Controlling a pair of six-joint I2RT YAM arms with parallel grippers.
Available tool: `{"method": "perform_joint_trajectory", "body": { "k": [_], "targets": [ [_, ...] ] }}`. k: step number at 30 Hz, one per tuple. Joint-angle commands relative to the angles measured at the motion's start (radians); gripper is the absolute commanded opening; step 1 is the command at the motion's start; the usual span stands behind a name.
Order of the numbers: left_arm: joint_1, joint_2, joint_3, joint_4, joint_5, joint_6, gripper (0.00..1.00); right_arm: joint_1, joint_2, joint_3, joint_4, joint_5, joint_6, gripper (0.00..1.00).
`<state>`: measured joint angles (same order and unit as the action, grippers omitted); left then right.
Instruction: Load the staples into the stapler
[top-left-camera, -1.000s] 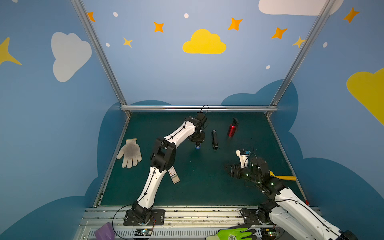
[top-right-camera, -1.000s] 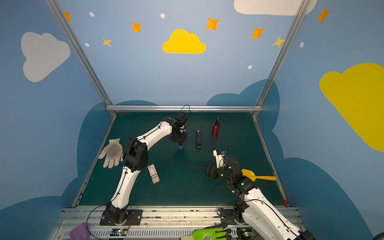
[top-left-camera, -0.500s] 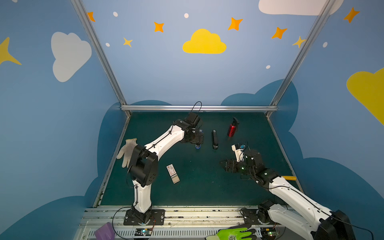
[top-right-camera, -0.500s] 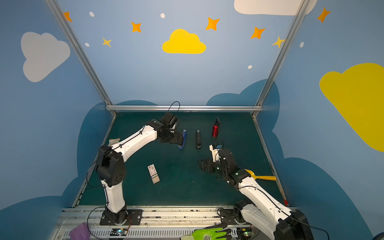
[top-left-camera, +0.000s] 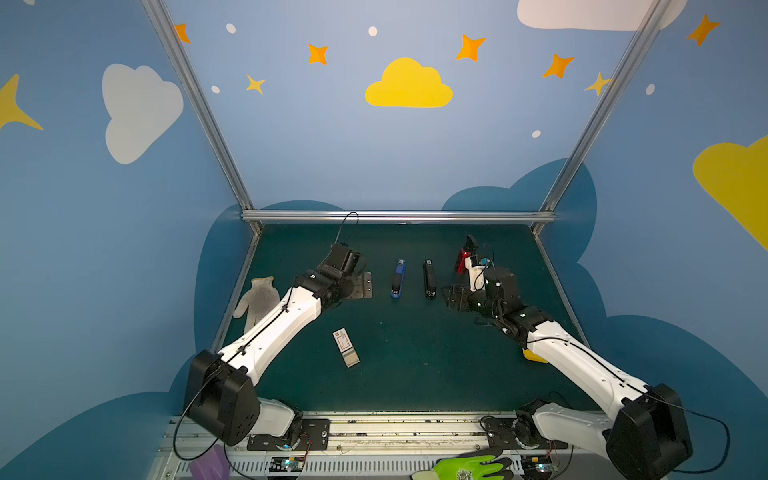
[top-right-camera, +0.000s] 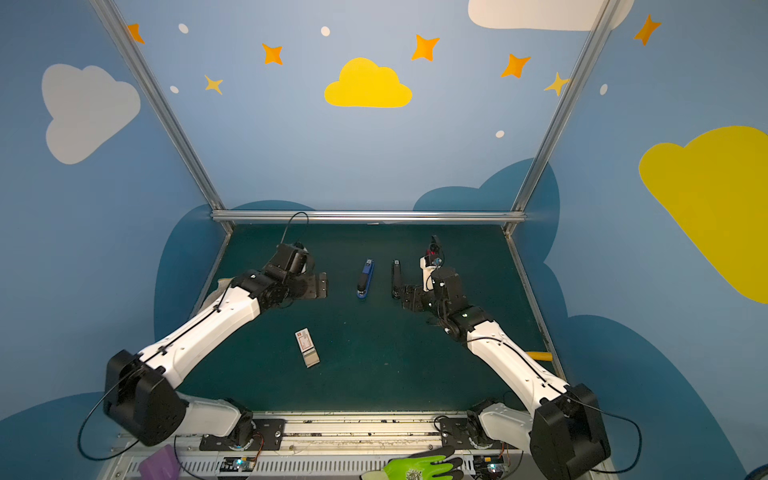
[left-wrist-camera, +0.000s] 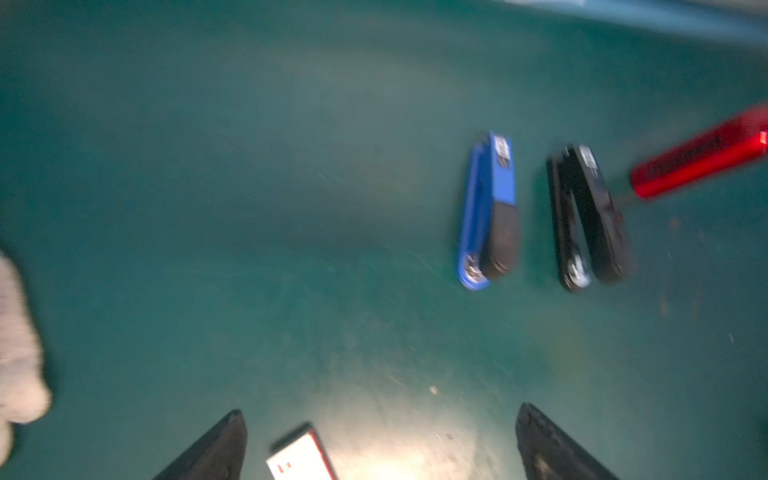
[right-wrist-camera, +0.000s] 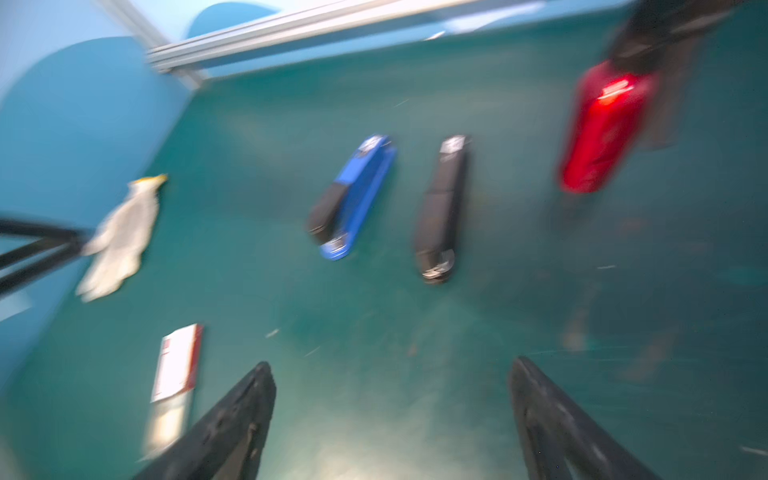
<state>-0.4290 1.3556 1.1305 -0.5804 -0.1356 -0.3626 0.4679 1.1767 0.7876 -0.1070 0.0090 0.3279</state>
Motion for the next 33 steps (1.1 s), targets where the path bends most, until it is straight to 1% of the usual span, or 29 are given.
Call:
{"method": "perform_joint_trajectory", "body": {
  "k": [1,4,8,9,11,12,14,15,16,19,20,22,23,25,26,27,28,29,30,31,32,33],
  "targets": [
    [0.066,-0.082,-0.097,0.114,-0.129,0.023,1.0,-0.039,0.001,0.014,0.051,0.193,-0.066,0.88],
    [0.138,-0.141,-0.176,0.166,-0.154,0.057,1.0,-0.072,-0.017,-0.032,0.124,0.314,-0.111,0.89],
    [0.248,-0.168,-0.285,0.259,-0.237,0.082,1.0,-0.143,-0.016,-0.095,0.178,0.51,-0.124,0.89],
    [0.277,-0.171,-0.329,0.307,-0.223,0.12,1.0,-0.161,-0.013,-0.125,0.217,0.558,-0.14,0.89],
    [0.319,-0.174,-0.41,0.421,-0.214,0.191,1.0,-0.189,-0.002,-0.196,0.305,0.617,-0.181,0.89],
    [0.339,-0.175,-0.452,0.486,-0.229,0.203,1.0,-0.203,0.007,-0.222,0.34,0.629,-0.199,0.89],
    [0.381,-0.166,-0.521,0.614,-0.193,0.216,1.0,-0.23,0.031,-0.247,0.363,0.634,-0.202,0.89],
    [0.396,-0.153,-0.555,0.693,-0.173,0.235,1.0,-0.244,0.049,-0.248,0.354,0.624,-0.181,0.89],
    [0.398,-0.133,-0.579,0.766,-0.178,0.249,1.0,-0.255,0.068,-0.247,0.35,0.61,-0.165,0.89],
    [0.4,-0.046,-0.635,0.997,-0.141,0.319,1.0,-0.267,0.126,-0.248,0.384,0.549,-0.159,0.89],
    [0.397,-0.022,-0.662,1.077,-0.133,0.323,1.0,-0.268,0.146,-0.261,0.446,0.531,-0.207,0.88],
    [0.39,0.018,-0.713,1.215,-0.119,0.315,1.0,-0.267,0.156,-0.273,0.491,0.492,-0.214,0.88],
    [0.374,0.042,-0.748,1.29,-0.109,0.34,1.0,-0.284,0.17,-0.294,0.536,0.445,-0.221,0.88],
    [0.336,0.107,-0.796,1.446,-0.113,0.387,1.0,-0.305,0.196,-0.341,0.65,0.388,-0.29,0.88],
    [0.333,0.117,-0.807,1.483,-0.121,0.377,1.0,-0.317,0.189,-0.346,0.643,0.342,-0.268,0.88],
    [0.343,0.107,-0.803,1.449,-0.092,0.383,1.0,-0.338,0.188,-0.346,0.615,0.274,-0.232,0.88],
    [0.357,0.112,-0.802,1.437,-0.058,0.38,1.0,-0.356,0.219,-0.364,0.695,0.214,-0.283,0.89],
    [0.361,0.159,-0.801,1.5,-0.058,0.375,1.0,-0.36,0.261,-0.377,0.777,0.188,-0.33,0.89],
    [0.364,0.201,-0.786,1.531,-0.072,0.354,1.0,-0.365,0.296,-0.358,0.788,0.176,-0.324,0.89],
    [0.381,0.202,-0.757,1.471,-0.056,0.338,1.0,-0.376,0.309,-0.327,0.741,0.157,-0.316,0.89],
    [0.414,0.177,-0.714,1.344,-0.015,0.326,1.0,-0.397,0.296,-0.306,0.676,0.111,-0.302,0.89],
    [0.434,0.159,-0.692,1.266,0.019,0.319,1.0,-0.404,0.286,-0.279,0.598,0.106,-0.267,0.89]
  ]
}}
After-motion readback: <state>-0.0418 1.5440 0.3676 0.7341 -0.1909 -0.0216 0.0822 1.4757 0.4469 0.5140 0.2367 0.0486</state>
